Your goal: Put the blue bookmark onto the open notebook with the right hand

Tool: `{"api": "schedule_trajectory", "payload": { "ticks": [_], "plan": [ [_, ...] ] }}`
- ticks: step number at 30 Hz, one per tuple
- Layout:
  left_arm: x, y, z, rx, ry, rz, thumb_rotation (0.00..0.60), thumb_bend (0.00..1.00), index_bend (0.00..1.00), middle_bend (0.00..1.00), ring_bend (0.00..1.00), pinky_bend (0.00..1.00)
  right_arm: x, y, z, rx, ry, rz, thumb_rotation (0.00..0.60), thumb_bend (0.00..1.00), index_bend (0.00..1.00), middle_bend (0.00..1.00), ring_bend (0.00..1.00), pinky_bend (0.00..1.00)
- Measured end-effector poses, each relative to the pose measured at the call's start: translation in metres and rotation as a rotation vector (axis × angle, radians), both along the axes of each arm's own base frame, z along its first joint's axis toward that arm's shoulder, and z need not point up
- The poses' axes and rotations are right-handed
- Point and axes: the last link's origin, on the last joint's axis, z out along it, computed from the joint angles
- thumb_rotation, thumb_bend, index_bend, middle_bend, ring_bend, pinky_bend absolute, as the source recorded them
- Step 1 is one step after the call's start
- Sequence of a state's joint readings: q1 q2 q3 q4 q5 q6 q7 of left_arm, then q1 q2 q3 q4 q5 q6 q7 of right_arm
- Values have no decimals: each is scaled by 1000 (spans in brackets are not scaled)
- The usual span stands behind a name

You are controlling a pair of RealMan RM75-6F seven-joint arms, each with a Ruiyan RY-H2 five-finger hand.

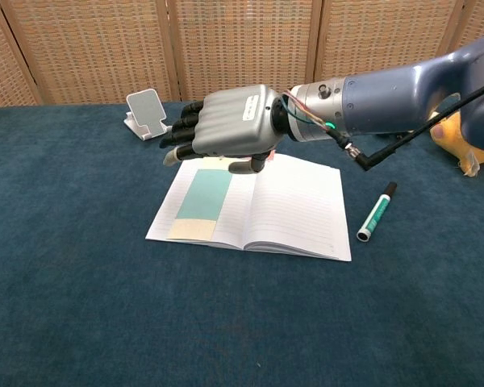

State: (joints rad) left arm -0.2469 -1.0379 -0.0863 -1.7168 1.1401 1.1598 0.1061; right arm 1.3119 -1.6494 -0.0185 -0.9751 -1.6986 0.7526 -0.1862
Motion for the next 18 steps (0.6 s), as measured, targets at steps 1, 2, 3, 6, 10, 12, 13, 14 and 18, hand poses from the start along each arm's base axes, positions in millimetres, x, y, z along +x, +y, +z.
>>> {"api": "schedule_trajectory", "payload": {
  "ticks": [1,2,3,6,10,12,13,14,18],
  "plan": [
    [0,0,0,-1,1,-1,600,0,0,0,0,0,-1,2,0,18,-25,-41,600,998,0,0,0,49],
    [0,0,-1,-2,2,-2,600,0,0,0,0,0,-2,3,1,36,-46,-83,600,1000,0,0,0,31],
    [0,0,-1,-2,3,-3,600,0,0,0,0,0,-3,5,1,60,-71,-139,600,1000,0,0,0,19],
    [1,0,-1,-4,5,-6,600,0,0,0,0,0,-7,9,0,112,-101,-269,600,1000,0,0,0,0],
    [1,-1,-2,-5,9,-11,600,0,0,0,0,0,-12,11,-3,149,-98,-395,600,1000,0,0,0,0],
    [2,-1,-3,-7,12,-12,600,0,0,0,0,0,-13,11,-5,150,-89,-436,600,1000,0,0,0,0],
    [2,-1,-4,-9,13,-12,600,0,0,0,0,0,-13,10,-6,149,-87,-449,600,1000,0,0,0,0],
    [1,-1,-4,-9,13,-12,600,0,0,0,0,0,-13,10,-7,147,-84,-462,600,1000,0,0,0,0],
    [1,-1,-5,-11,13,-8,600,0,0,0,0,0,-16,9,-15,136,-64,-507,600,1000,0,0,0,0]
  ]
}}
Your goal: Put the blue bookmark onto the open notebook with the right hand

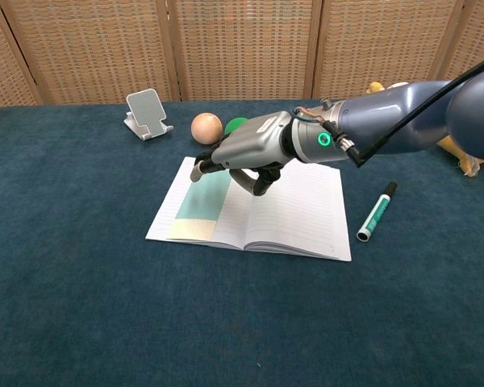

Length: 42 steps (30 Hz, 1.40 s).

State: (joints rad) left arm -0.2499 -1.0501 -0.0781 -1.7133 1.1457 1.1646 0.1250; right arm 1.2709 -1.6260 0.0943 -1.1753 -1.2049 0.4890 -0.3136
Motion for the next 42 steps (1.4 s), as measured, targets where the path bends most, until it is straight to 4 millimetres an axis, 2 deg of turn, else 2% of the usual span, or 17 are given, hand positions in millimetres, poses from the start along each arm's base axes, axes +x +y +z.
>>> {"api": "schedule_trajectory", "payload": {
  "ticks": [9,15,23,33,42],
  "plan": [
    [-2,3,-1,-6,1,12,600,0,0,0,0,0,-1,6,-25,8,42,-14,600,1000,0,0,0,0],
    [-3,4,-1,-6,1,16,600,0,0,0,0,0,-5,5,-33,3,76,1,600,1000,0,0,0,0],
    [-3,5,-3,-14,6,15,600,0,0,0,0,0,-14,6,-27,-10,101,28,600,1000,0,0,0,0],
    [-1,4,-8,-29,18,9,600,0,0,0,0,0,-38,13,-16,-30,139,51,600,1000,0,0,0,0],
    [0,4,-11,-35,23,7,600,0,0,0,0,0,-49,16,-11,-37,146,32,600,1000,0,0,0,0]
  ]
}}
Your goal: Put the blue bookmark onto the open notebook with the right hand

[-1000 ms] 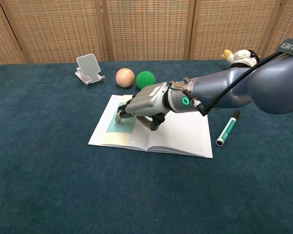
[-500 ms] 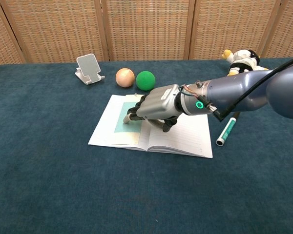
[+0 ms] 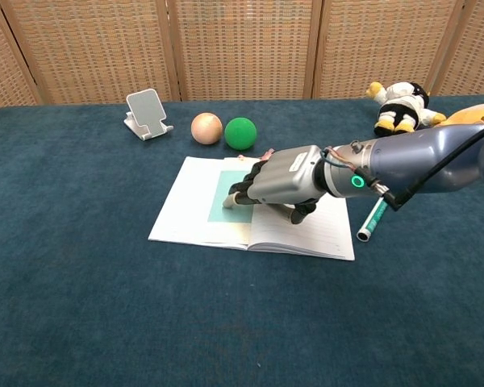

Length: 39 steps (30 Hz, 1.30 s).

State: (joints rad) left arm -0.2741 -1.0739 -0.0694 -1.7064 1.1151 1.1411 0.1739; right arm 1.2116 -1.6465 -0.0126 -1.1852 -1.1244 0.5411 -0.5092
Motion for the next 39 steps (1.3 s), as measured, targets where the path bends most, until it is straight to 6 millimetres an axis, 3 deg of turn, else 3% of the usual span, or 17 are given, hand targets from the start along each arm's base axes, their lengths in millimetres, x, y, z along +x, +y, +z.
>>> {"api": "schedule_trajectory", "payload": {
  "ticks": [11,39],
  "plan": [
    [1,0,-2,-8,4,-2,600,0,0,0,0,0,-11,9,4,-7,-23,-41,600,1000,0,0,0,0],
    [1,0,-2,-12,2,-4,600,0,0,0,0,0,-9,26,-5,-75,-23,-70,600,1000,0,0,0,0]
  ]
}}
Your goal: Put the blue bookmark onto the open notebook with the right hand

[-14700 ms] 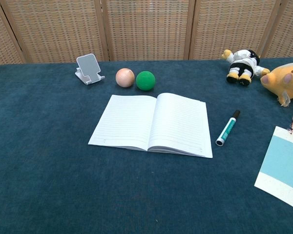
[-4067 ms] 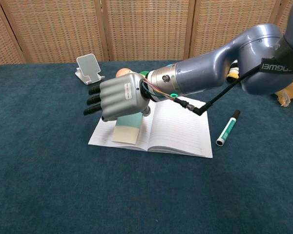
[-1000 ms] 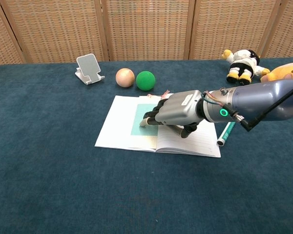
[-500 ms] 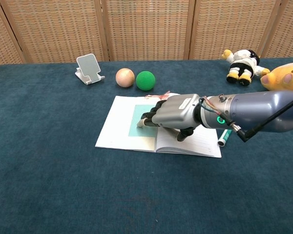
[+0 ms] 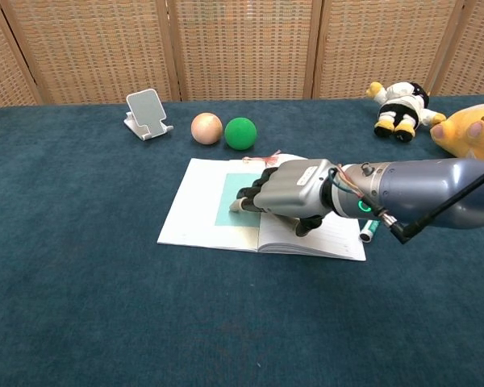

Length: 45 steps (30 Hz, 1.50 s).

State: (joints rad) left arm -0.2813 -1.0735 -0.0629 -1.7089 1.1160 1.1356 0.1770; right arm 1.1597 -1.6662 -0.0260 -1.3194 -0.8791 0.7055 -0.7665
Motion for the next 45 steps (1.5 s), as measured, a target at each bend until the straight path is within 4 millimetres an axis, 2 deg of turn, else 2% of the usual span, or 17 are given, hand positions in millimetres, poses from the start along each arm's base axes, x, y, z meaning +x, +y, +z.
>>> {"api": "schedule_trajectory", "payload": {
  "ticks": [19,29,33,38,41,45],
  "plan": [
    [0,0,-1,-4,5,1,600,0,0,0,0,0,5,2,4,-5,-19,14,600,1000,0,0,0,0],
    [0,0,-1,-3,4,3,600,0,0,0,0,0,23,-3,18,-28,-109,23,600,1000,0,0,0,0],
    [0,1,-1,-2,2,5,600,0,0,0,0,0,30,-12,31,-50,-166,5,600,1000,0,0,0,0],
    [0,1,1,-1,-5,1,600,0,0,0,0,0,27,-19,56,-95,-214,-12,600,1000,0,0,0,0],
    [1,0,2,2,-11,-3,600,0,0,0,0,0,19,-22,79,-139,-251,-24,600,1000,0,0,0,0],
    [3,-2,6,13,-18,-17,600,0,0,0,0,0,-7,-22,120,-227,-322,-63,600,1000,0,0,0,0]
  ]
}}
